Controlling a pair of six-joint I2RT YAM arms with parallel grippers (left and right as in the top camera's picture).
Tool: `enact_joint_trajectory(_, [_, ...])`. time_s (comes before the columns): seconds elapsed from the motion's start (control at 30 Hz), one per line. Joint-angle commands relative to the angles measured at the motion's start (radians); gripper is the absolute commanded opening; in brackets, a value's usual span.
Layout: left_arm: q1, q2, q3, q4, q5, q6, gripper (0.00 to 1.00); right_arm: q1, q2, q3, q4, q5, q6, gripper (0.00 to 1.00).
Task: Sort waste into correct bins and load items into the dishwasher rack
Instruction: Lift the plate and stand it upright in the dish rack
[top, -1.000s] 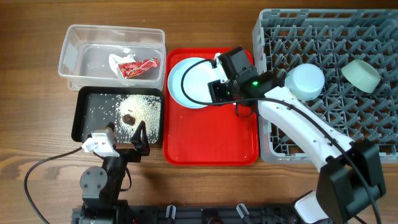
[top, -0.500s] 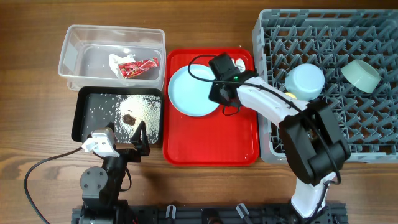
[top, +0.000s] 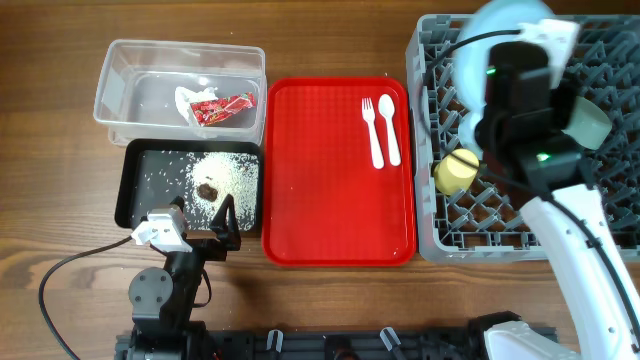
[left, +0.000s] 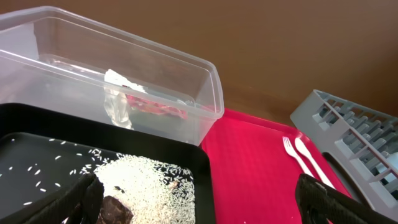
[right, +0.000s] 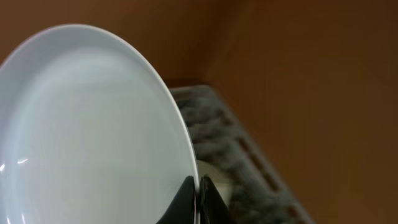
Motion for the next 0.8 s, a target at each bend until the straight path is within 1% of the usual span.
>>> enact_joint_trajectory(0.0, [0.006,-0.009,-0.008,0.006,0.011,0.013,1.00,-0.123,0.049,0.005,0.144,0.094,-0.275,0.04])
enact_joint_trajectory(0.03, [0.006,-0.009,-0.008,0.006,0.011,0.013,1.00,-0.149,0.069,0.005,0.196,0.094,-0.365,0.04])
enact_joint_trajectory(0.07, [0.006,-0.009,-0.008,0.006,0.011,0.013,1.00,-0.179,0.101,0.005,0.262,0.095,-0.528,0.04])
enact_joint_trajectory(0.1, [0.006,-0.009,-0.008,0.006,0.011,0.013,1.00,-0.195,0.122,0.005,0.299,0.099,-0.600,0.04])
enact_joint_trajectory(0.2, [0.006,-0.009,-0.008,0.006,0.011,0.013,1.00,-0.260,0.240,0.005,0.446,0.098,-0.735,0.04])
enact_joint_trajectory(0.3, [0.006,-0.009,-0.008,0.006,0.011,0.013,1.00,-0.304,0.357,0.005,0.550,0.098,-0.811,0.05])
enact_joint_trajectory(0.37, [0.006,-0.009,-0.008,0.006,0.011,0.013,1.00,-0.322,0.406,0.005,0.610,0.098,-0.835,0.04])
enact_joint_trajectory(0.5, [0.006,-0.009,-0.008,0.006,0.011,0.013,1.00,-0.303,0.451,0.005,0.610,0.006,-0.809,0.04])
enact_joint_trajectory(0.6, [0.006,-0.009,-0.008,0.006,0.011,0.013,1.00,-0.273,0.452,0.005,0.621,-0.008,-0.796,0.04])
enact_joint_trajectory(0.7, [0.006,-0.009,-0.008,0.006,0.011,0.013,1.00,-0.246,0.452,0.005,0.616,-0.072,-0.802,0.05])
enact_joint_trajectory(0.73, [0.006,-0.009,-0.008,0.006,0.011,0.013,1.00,-0.239,0.452,0.005,0.613,-0.071,-0.803,0.26])
enact_joint_trajectory(0.77, [0.006,-0.009,-0.008,0.006,0.011,0.013,1.00,-0.239,0.452,0.005,0.613,-0.070,-0.782,0.53])
